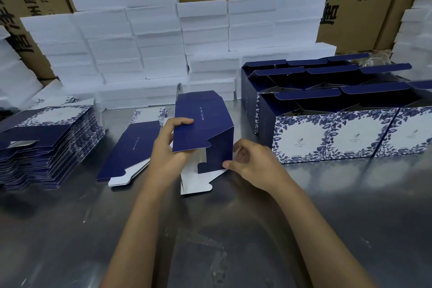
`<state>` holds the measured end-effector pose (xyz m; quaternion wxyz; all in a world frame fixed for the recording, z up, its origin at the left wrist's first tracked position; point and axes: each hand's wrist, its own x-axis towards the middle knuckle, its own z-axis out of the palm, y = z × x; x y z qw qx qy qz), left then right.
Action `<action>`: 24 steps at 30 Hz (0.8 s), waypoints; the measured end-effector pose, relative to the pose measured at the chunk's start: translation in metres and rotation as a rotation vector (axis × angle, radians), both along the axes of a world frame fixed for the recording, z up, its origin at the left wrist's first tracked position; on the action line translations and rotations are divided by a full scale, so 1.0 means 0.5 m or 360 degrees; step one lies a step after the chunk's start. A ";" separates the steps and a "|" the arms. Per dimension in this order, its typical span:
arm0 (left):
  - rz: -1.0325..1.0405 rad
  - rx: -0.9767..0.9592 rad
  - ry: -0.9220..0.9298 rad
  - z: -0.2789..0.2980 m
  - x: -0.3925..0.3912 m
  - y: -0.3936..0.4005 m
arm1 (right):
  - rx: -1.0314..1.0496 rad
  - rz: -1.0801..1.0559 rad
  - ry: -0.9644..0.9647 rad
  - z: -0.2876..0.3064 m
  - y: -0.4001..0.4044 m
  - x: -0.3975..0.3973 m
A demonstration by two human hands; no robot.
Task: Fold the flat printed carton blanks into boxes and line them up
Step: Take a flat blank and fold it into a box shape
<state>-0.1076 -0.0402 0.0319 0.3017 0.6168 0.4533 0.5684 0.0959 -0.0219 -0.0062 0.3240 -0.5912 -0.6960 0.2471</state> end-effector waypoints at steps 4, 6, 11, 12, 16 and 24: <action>-0.0015 -0.0031 0.0016 -0.001 -0.002 0.005 | -0.0007 0.0044 -0.0140 -0.001 0.007 0.001; -0.0012 -0.0035 0.0035 -0.001 -0.004 0.005 | 0.0012 0.0044 -0.0149 -0.003 0.010 -0.001; 0.0014 -0.0022 0.0051 -0.002 -0.007 0.004 | 0.0057 0.0018 -0.0157 -0.006 0.011 -0.005; 0.0013 -0.0025 0.0053 -0.002 -0.008 0.004 | 0.0055 0.0021 -0.0153 -0.006 0.010 -0.005; 0.0003 -0.0042 0.0050 0.000 -0.009 0.003 | 0.0035 0.0032 -0.0148 0.007 0.006 -0.004; 0.0006 -0.0074 0.0054 0.001 -0.007 -0.001 | 0.0225 0.0037 -0.0068 0.017 -0.001 -0.006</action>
